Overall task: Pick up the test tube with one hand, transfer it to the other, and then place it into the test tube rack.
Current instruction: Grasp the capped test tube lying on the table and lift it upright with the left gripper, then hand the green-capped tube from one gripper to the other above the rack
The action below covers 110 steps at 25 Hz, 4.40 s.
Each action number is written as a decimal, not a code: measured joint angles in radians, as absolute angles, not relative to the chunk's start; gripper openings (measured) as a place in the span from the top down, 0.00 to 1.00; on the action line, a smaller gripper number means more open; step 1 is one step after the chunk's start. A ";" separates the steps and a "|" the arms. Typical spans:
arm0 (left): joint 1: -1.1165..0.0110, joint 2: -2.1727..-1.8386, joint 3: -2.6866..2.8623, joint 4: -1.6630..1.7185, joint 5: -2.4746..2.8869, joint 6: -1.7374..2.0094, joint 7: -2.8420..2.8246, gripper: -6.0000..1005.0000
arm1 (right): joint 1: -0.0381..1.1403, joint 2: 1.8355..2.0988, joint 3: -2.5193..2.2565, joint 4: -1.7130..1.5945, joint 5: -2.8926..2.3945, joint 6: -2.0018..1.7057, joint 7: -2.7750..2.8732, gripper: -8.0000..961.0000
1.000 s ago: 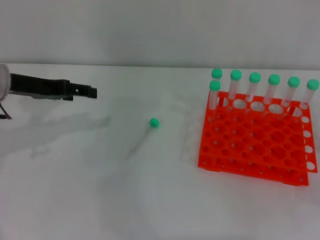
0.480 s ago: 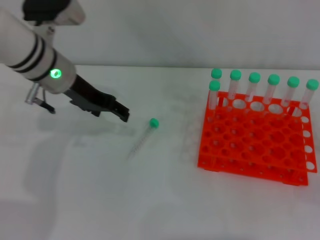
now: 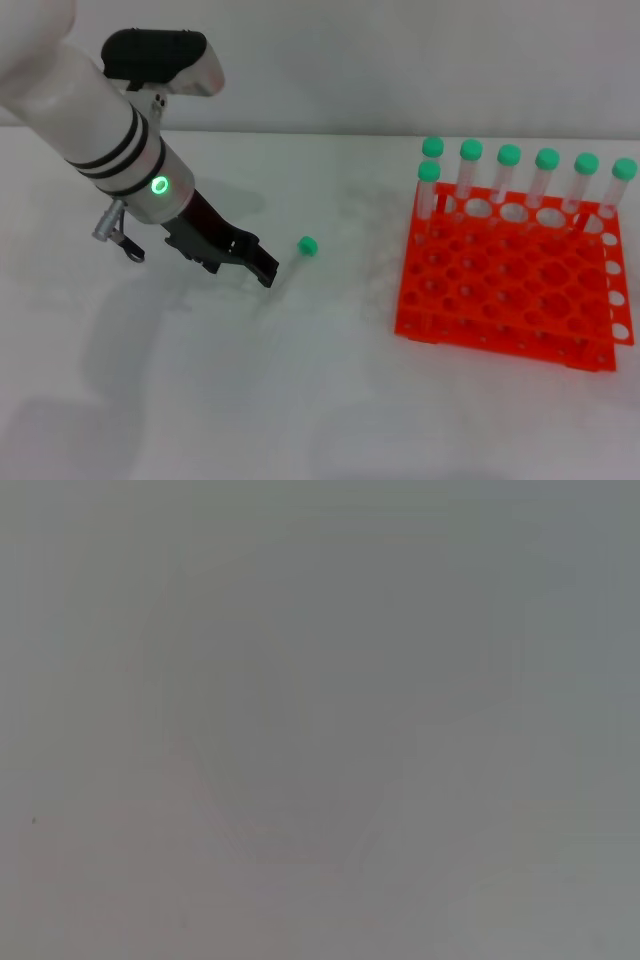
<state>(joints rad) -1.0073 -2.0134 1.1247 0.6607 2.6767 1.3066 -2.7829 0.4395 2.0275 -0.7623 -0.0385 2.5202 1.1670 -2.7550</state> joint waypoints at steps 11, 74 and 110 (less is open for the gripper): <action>-1.018 -2.029 1.164 0.646 2.679 1.299 -2.785 0.27 | 0.442 2.028 -0.761 -0.037 2.520 1.167 -2.755 0.13; -1.060 -2.080 1.230 0.490 2.654 1.068 -2.701 0.80 | 0.443 2.020 -0.752 -0.038 2.530 1.166 -2.755 0.13; -0.575 -2.080 1.138 0.643 1.361 0.969 -1.599 0.80 | 0.428 2.017 -0.712 -0.038 2.529 1.166 -2.660 0.13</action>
